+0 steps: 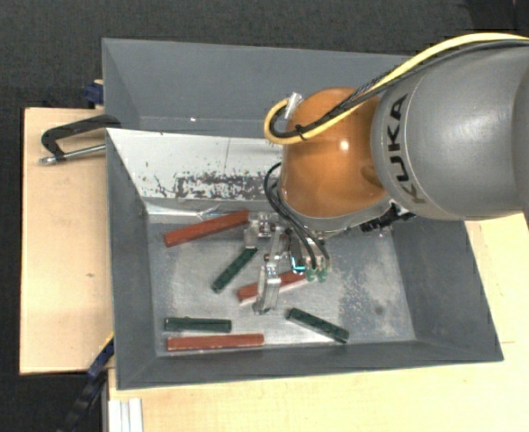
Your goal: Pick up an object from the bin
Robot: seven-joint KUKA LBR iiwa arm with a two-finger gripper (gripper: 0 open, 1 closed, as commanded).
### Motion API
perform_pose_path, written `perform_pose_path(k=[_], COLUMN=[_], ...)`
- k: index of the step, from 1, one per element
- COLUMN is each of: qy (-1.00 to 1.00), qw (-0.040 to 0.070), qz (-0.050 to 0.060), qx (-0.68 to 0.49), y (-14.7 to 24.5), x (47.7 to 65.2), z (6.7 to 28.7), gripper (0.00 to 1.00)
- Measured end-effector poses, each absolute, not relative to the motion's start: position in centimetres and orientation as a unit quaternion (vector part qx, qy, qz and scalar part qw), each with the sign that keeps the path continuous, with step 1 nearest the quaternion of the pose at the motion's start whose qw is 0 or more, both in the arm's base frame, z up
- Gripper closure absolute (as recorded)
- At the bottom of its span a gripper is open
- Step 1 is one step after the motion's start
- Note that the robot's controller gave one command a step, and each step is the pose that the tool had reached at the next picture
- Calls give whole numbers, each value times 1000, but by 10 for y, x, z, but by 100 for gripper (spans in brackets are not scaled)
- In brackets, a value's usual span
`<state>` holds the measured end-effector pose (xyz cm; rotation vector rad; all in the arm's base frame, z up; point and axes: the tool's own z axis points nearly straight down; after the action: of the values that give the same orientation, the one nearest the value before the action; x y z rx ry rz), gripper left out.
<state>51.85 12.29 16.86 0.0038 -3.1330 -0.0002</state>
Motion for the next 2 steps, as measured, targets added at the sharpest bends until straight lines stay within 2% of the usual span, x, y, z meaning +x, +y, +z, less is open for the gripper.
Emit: perform_pose_path(k=[1, 2], qy=[-1000, -1000], qw=[1, -2], qz=[-1, -1], qx=[0, 2], y=[122, 90], x=[520, 535], z=[173, 99], gripper=[0, 0])
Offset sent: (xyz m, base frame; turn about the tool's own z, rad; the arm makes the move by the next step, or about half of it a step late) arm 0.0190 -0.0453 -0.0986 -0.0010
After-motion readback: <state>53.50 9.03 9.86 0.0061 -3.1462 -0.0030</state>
